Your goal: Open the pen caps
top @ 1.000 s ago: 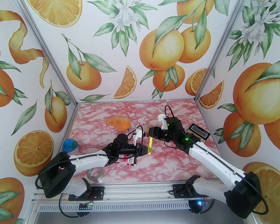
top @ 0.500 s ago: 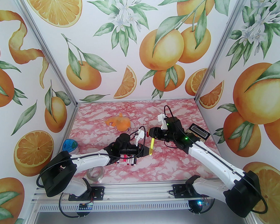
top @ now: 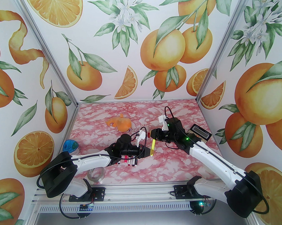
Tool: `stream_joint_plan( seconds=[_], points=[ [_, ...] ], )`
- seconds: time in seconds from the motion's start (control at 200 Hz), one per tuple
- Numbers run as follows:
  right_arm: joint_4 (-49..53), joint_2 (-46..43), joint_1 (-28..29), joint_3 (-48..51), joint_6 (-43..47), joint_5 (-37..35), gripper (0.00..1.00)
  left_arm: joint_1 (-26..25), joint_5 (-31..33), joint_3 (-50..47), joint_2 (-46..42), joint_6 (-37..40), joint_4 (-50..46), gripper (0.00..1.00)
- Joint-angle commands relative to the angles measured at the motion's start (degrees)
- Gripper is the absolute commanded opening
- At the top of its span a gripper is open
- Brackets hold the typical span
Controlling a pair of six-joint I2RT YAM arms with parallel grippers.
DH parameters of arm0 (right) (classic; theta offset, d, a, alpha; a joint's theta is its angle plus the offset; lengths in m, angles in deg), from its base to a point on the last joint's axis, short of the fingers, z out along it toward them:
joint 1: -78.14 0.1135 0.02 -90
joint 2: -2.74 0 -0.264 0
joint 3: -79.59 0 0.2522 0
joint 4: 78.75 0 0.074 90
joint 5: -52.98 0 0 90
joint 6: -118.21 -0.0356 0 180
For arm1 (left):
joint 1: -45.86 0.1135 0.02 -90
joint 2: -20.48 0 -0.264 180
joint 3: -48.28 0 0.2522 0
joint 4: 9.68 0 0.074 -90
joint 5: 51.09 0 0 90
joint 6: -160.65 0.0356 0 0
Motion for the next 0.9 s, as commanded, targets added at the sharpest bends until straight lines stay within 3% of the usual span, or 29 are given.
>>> stream_joint_plan(
  seconds=[0.0, 0.145, 0.355, 0.545, 0.701, 0.896],
  points=[
    [0.73, -0.52, 0.48, -1.36, 0.18, -1.05, 0.14, -0.30, 1.49, 1.81, -0.07, 1.44, -2.46, 0.22],
    [-1.62, -1.22, 0.52, -0.14, -1.69, 0.06, 0.13, -0.38, 2.01, 1.85, -0.53, 1.02, -1.30, 0.43],
    [-5.76, -1.68, 0.48, 1.45, -4.64, 3.39, 0.13, -0.39, 1.70, 2.11, 0.27, -0.95, 3.54, 0.46],
    [-6.54, -1.84, 0.71, 2.24, -5.14, 3.98, 0.13, -0.43, 2.01, 2.83, 1.58, -1.97, 5.77, 0.38],
    [-6.77, -2.15, 0.85, 3.07, -5.41, 3.65, 0.13, -0.46, 2.27, 3.39, 2.02, -1.35, 4.78, 0.22],
    [-5.60, -3.12, 0.92, 3.20, -5.25, -0.57, 0.11, -1.85, 4.87, 4.89, 1.02, 3.46, -3.33, 0.11]
  ],
)
